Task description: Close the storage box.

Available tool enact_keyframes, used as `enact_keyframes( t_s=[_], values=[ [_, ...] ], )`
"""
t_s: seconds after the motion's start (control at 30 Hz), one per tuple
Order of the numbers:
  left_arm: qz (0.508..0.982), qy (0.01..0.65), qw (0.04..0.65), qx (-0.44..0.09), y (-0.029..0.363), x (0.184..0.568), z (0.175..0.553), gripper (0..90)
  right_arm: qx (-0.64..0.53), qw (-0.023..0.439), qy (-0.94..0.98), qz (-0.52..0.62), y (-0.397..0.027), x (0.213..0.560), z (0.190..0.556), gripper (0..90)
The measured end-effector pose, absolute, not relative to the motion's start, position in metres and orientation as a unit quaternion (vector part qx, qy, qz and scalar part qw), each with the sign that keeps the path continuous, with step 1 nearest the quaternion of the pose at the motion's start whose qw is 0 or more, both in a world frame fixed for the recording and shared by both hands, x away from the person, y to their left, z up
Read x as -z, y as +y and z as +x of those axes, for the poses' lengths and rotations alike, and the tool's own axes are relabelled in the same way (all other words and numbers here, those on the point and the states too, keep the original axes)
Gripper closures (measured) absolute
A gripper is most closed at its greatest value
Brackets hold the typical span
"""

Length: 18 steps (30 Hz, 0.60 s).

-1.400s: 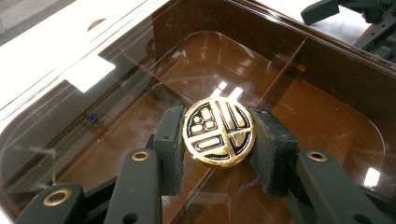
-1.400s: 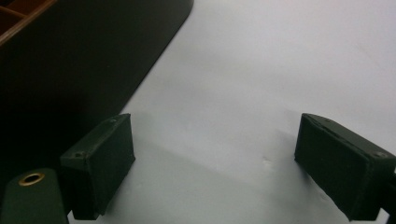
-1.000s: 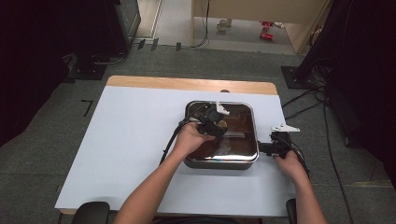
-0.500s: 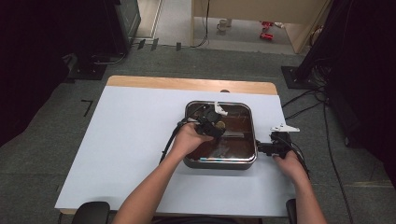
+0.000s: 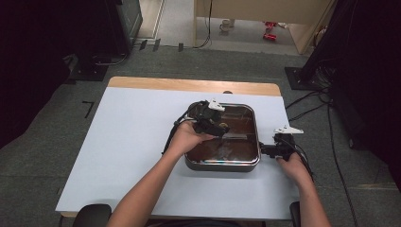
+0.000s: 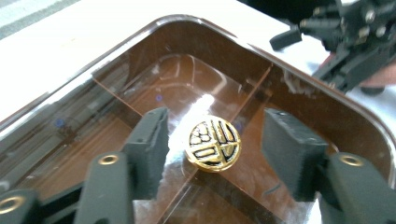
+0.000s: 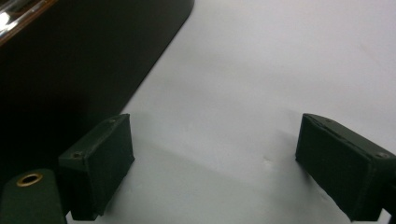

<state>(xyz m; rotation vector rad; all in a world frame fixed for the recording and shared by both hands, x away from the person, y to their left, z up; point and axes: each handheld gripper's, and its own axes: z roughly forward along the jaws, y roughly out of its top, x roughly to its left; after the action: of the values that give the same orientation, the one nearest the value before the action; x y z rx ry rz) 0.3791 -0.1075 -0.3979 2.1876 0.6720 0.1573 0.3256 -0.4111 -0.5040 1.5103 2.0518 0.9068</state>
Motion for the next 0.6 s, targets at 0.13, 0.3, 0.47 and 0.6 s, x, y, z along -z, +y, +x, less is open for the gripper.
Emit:
enact_keyframes(
  t_s=[0.13, 0.3, 0.47, 0.6],
  values=[
    [0.869, 0.266, 0.412, -0.063, -0.097, 0.391, 0.378, 35.2, -0.327, 0.217, 0.741, 0.545, -0.411, 0.504, 0.326, 10.8],
    [0.864, 0.276, 0.418, -0.056, -0.076, 0.383, 0.375, 28.7, -0.327, 0.218, 0.740, 0.545, -0.411, 0.504, 0.326, 10.8],
    [0.856, 0.292, 0.420, -0.071, -0.054, 0.376, 0.371, 27.2, -0.327, 0.217, 0.741, 0.545, -0.411, 0.504, 0.326, 10.8],
    [0.851, 0.304, 0.422, -0.078, -0.036, 0.373, 0.364, 26.7, -0.327, 0.219, 0.741, 0.544, -0.411, 0.504, 0.326, 10.8]
  ],
)
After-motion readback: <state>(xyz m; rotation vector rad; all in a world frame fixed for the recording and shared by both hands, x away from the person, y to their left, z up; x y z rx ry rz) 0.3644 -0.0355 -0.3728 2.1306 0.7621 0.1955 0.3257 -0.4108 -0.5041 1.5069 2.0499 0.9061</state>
